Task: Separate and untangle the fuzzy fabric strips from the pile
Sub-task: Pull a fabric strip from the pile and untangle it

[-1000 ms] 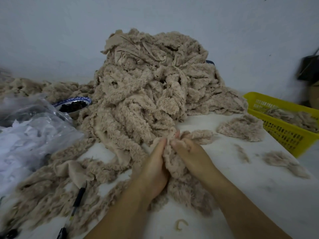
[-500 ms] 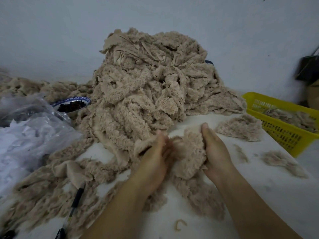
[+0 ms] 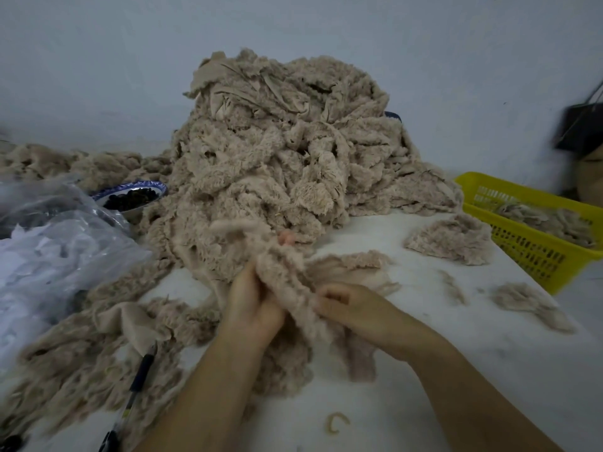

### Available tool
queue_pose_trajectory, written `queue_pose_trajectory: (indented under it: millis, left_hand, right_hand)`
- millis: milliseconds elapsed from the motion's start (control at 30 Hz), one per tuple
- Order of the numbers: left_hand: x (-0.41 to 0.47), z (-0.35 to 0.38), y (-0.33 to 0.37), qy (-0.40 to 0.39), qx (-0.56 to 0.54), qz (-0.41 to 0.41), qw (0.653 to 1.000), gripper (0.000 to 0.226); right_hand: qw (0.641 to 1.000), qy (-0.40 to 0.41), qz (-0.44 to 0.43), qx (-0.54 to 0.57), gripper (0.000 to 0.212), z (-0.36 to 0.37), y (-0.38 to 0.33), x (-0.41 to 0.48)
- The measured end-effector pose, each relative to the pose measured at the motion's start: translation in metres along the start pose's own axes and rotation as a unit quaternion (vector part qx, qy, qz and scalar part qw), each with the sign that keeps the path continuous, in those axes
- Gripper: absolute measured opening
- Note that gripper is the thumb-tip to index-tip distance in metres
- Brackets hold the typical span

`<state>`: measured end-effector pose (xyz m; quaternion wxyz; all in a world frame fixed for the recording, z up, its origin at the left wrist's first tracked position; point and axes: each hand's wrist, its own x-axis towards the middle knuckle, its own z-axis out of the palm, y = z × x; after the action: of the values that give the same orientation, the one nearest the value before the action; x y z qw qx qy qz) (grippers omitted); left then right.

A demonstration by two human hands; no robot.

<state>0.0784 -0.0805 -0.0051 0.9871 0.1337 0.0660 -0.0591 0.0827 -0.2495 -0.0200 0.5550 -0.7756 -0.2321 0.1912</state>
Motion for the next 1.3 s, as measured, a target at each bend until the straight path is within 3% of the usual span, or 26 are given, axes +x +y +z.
queue_pose_trajectory:
  millis: [67,200,267,400,467,567,633,700,733,800,867,933,1033,1133,1200,1267,1300]
  left_hand:
    - [-0.002,-0.001,0.01,-0.002,-0.075,0.015,0.997,0.018]
    - [0.002,-0.006,0.02,-0.009,-0.072,0.046,0.996,0.02]
    - [0.005,-0.01,0.022,0.0,-0.039,0.053,0.998,0.023]
    - [0.009,-0.013,0.014,0.02,0.145,0.066,0.987,0.024]
    - [0.008,-0.011,0.005,0.036,0.266,0.075,0.96,0.03]
    - [0.001,-0.007,-0.004,0.041,0.425,0.096,0.899,0.044]
    - [-0.005,-0.005,-0.008,-0.009,0.541,0.057,0.839,0.017]
    - [-0.008,-0.007,-0.012,-0.046,0.609,-0.006,0.792,0.032]
    - [-0.008,-0.008,-0.013,-0.049,0.598,-0.023,0.8,0.031]
    - [-0.007,-0.004,-0.016,-0.023,0.498,-0.032,0.866,0.027]
    - [-0.004,-0.003,-0.015,0.003,0.315,-0.031,0.949,0.02]
    - [0.001,-0.005,-0.011,0.013,0.153,-0.011,0.988,0.019]
    - [0.005,-0.007,-0.007,0.004,0.034,0.01,0.999,0.027]
    - [0.005,-0.011,-0.01,-0.006,0.061,0.026,0.998,0.029]
    - [0.004,-0.013,-0.013,-0.002,0.082,0.041,0.996,0.033]
    - [0.004,-0.012,-0.013,0.006,0.054,0.056,0.997,0.037]
    - [0.005,-0.01,-0.011,0.009,0.034,0.065,0.997,0.036]
  right_hand:
    - [1.0,-0.018,-0.011,-0.005,0.034,0.0,0.002,-0.002]
    - [0.983,0.094,0.0,0.155,0.023,-0.008,0.001,0.0]
    - [0.957,0.144,0.02,0.251,0.02,-0.014,0.0,0.0]
    - [0.921,0.173,0.048,0.345,0.041,-0.019,-0.003,0.0]
    - [0.913,0.171,0.051,0.368,0.047,-0.019,-0.005,0.0]
    - [0.891,0.16,0.04,0.423,0.038,-0.018,-0.005,0.002]
    - [0.894,0.155,0.023,0.419,0.032,-0.017,-0.004,0.003]
    - [0.912,0.173,0.021,0.371,0.034,-0.013,-0.001,0.006]
    - [0.917,0.188,0.025,0.351,0.035,-0.01,-0.001,0.007]
    - [0.926,0.244,0.023,0.285,0.031,-0.008,0.002,0.009]
    - [0.932,0.308,0.018,0.19,0.03,-0.007,0.004,0.011]
    - [0.927,0.341,-0.011,0.159,0.037,-0.005,0.003,0.01]
    - [0.949,0.286,-0.076,0.11,0.052,0.003,0.001,0.007]
    - [0.983,0.172,-0.064,-0.027,0.052,0.021,0.001,0.008]
    - [0.98,0.138,-0.066,-0.125,0.043,0.033,0.005,0.011]
    - [0.978,0.122,-0.087,-0.142,0.029,0.036,0.009,0.013]
    - [0.981,0.123,-0.089,-0.123,0.033,0.033,0.009,0.012]
